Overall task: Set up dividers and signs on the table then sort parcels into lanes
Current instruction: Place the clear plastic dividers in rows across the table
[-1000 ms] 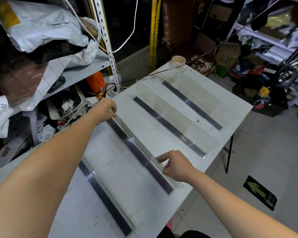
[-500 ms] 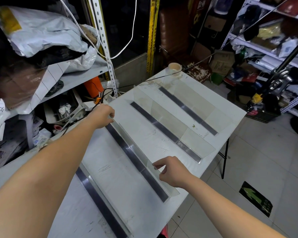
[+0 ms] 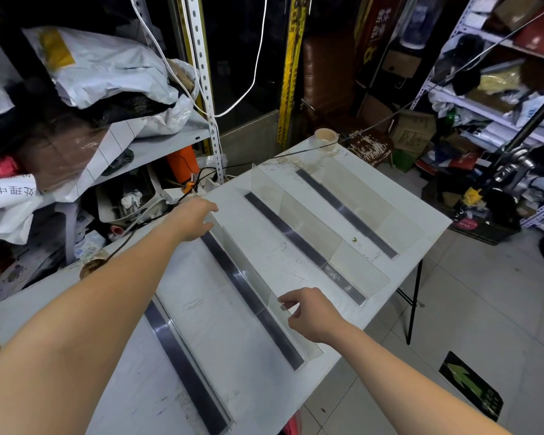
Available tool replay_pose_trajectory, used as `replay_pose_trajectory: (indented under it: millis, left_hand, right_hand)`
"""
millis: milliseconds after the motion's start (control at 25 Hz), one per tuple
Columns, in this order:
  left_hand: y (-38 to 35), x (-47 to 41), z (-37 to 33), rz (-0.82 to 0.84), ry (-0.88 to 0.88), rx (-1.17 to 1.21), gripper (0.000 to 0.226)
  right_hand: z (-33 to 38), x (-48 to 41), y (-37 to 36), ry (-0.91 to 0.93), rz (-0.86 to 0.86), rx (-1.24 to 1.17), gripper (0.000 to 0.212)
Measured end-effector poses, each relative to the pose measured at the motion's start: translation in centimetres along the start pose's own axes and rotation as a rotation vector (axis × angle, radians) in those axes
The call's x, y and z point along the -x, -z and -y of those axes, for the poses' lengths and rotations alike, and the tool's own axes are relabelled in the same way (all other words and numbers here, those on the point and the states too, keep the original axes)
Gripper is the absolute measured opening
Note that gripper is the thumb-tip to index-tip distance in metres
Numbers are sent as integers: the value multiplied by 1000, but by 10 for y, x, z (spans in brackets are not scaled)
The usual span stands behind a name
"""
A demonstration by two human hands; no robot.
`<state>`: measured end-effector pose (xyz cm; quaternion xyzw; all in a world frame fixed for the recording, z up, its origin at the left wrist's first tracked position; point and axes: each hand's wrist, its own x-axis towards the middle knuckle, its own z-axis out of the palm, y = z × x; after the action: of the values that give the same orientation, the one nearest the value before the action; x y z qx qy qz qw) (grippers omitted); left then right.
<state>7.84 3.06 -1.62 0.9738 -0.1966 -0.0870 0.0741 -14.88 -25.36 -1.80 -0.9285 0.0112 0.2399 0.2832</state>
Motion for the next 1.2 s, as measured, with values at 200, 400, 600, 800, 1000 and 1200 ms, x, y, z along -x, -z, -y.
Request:
replay_pose_trajectory:
  millis: [200,400,600,800,1000,1200]
  left_hand:
    - [8,27,-12,-26,56,7,46]
    - [14,84,-11,-41,235,-32,29]
    - [29,156,5,-118,394,-99,35]
    - [42,228,16,-143,508,-60,12]
    - [31,276,10,-122,630,63,38]
    - [13,310,-7,-83,730,144,58]
  right_hand:
    - [0,2,0,-10,-27,8,56]
    - [23,2,1,113,-181,153,56]
    - [81,-8,6,341,-214,286,52]
    - [140,-14,3,453,-177,372,54]
    - [172,-9,-7,513,-152,385,54]
    - [171,-2,-22,547,-27,332,52]
